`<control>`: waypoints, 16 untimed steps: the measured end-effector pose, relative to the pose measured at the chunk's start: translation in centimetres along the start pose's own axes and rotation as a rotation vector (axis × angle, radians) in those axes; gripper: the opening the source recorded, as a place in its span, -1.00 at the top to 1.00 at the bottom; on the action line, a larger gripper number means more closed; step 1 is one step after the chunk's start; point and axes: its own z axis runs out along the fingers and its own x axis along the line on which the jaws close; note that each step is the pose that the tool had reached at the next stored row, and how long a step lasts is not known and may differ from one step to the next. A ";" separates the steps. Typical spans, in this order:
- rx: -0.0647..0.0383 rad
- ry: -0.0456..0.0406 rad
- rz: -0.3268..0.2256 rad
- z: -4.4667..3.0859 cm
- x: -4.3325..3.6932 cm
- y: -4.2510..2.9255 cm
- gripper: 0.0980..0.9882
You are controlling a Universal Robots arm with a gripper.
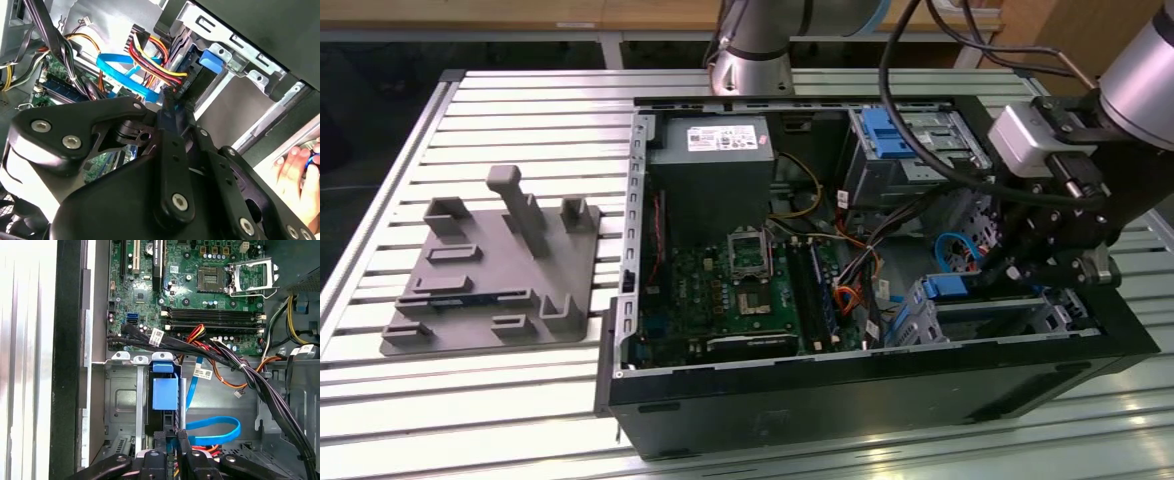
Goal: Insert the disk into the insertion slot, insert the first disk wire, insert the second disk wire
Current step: 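Insert the second disk wire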
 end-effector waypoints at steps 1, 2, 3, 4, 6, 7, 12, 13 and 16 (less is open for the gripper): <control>0.000 0.0000 0.000 -0.16 -0.01 0.01 0.69; 0.000 0.0001 0.000 -0.39 -0.02 0.01 0.69; 0.000 -0.0001 0.000 -0.67 -0.04 0.03 0.69; 0.000 0.0000 0.000 -1.05 -0.07 0.04 0.69; 0.000 0.0001 0.000 -1.88 -0.11 0.08 0.69; 0.000 0.0001 0.000 -2.32 -0.15 0.09 0.69; 0.000 0.0033 0.000 -4.56 -0.43 0.18 0.69; 0.000 0.0049 0.000 -5.01 -0.51 0.20 0.69; 0.000 0.0129 0.001 -6.19 -0.76 0.25 0.69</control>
